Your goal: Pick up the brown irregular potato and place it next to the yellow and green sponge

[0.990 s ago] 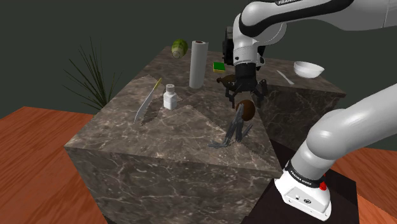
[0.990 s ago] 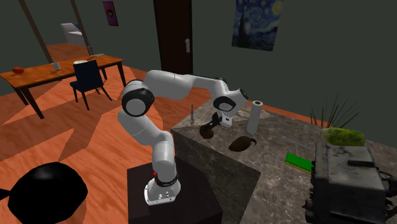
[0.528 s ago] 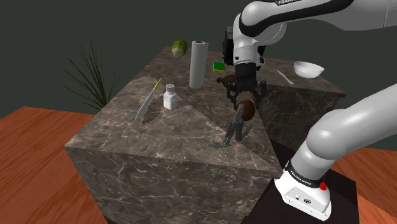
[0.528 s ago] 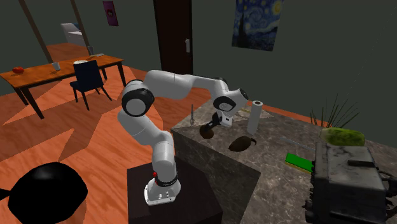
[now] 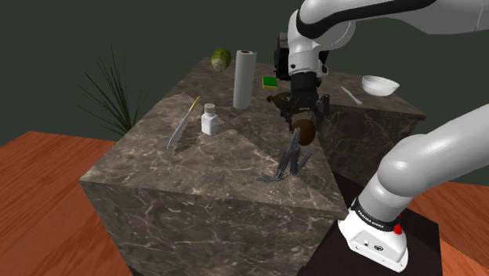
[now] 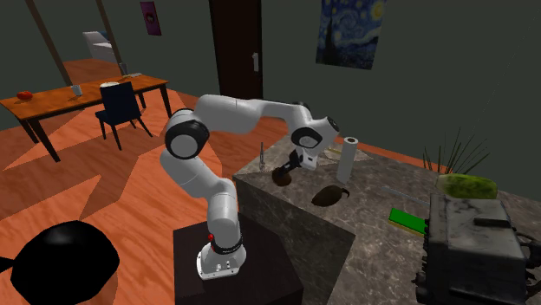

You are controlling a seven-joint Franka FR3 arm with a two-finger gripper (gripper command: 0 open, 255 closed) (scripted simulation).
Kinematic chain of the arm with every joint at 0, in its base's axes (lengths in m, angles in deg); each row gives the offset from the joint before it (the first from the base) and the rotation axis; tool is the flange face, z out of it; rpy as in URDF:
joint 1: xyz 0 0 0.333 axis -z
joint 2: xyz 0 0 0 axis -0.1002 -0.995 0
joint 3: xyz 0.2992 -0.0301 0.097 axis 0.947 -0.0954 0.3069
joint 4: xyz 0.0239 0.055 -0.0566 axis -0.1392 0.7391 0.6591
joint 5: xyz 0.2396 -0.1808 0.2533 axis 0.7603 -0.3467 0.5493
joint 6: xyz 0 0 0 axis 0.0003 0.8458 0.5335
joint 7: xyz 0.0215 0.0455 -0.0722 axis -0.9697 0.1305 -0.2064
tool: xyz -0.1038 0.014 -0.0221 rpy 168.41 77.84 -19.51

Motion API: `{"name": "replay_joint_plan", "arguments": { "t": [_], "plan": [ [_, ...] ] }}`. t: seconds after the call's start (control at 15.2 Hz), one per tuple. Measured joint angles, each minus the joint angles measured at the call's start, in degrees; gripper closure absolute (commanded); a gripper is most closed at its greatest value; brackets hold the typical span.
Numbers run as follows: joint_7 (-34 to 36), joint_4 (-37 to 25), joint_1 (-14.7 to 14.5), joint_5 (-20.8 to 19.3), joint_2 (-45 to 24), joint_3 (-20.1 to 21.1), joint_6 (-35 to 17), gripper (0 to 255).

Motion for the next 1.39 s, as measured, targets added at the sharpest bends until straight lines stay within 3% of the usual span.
{"name": "replay_joint_plan", "arguments": {
  "t": [1.39],
  "plan": [
    [4.97, -15.85, -0.01, 0.39, -0.15, -1.74, 15.03, 255]
  ]
}}
